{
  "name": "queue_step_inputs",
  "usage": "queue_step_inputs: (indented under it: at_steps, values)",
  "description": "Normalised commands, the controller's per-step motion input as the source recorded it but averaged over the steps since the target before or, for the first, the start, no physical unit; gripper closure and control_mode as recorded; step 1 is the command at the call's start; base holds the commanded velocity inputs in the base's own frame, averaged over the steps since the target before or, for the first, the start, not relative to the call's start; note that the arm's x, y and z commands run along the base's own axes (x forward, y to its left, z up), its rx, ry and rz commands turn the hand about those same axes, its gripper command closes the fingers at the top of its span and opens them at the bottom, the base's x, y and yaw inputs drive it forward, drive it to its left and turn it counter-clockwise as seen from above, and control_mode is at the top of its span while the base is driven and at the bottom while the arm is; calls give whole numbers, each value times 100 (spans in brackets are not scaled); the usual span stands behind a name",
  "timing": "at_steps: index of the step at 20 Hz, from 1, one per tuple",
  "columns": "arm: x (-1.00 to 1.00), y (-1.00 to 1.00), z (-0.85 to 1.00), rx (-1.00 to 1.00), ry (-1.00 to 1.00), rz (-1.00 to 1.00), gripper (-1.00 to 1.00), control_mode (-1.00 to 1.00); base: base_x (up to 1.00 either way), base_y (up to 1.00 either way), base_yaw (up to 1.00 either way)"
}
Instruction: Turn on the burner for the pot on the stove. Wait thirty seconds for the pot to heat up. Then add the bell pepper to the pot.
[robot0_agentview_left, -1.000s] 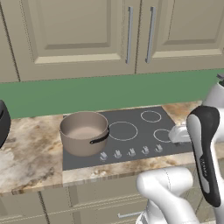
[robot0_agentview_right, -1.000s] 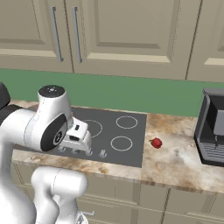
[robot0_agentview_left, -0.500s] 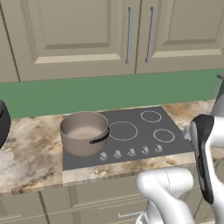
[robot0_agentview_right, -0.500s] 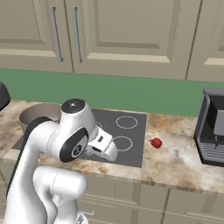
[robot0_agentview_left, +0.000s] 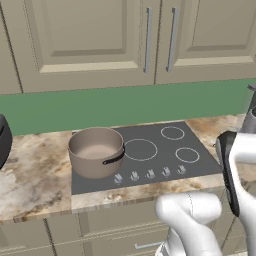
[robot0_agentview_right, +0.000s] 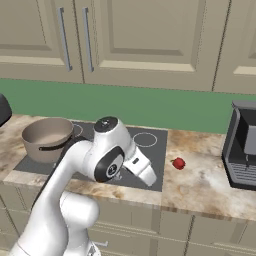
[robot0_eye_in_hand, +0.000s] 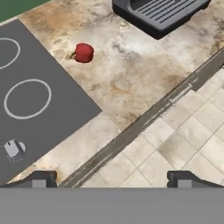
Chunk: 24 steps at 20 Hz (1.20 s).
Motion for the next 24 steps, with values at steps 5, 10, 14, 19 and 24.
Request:
queue_step_inputs:
  at_steps: [5,10,14,19,24]
  values:
    - [65,-43,0,7,4,-4,-100,-100,0,0,0]
    - [49,-52,0,7,3,8,-100,-100,0,0,0]
    - [45,-55,-5,0,1,10,-100,-100,0,0,0]
    - [41,-47,-20,0,0,10,-100,-100,0,0,0]
    - [27,-19,-26,0,0,9,-100,-100,0,0,0]
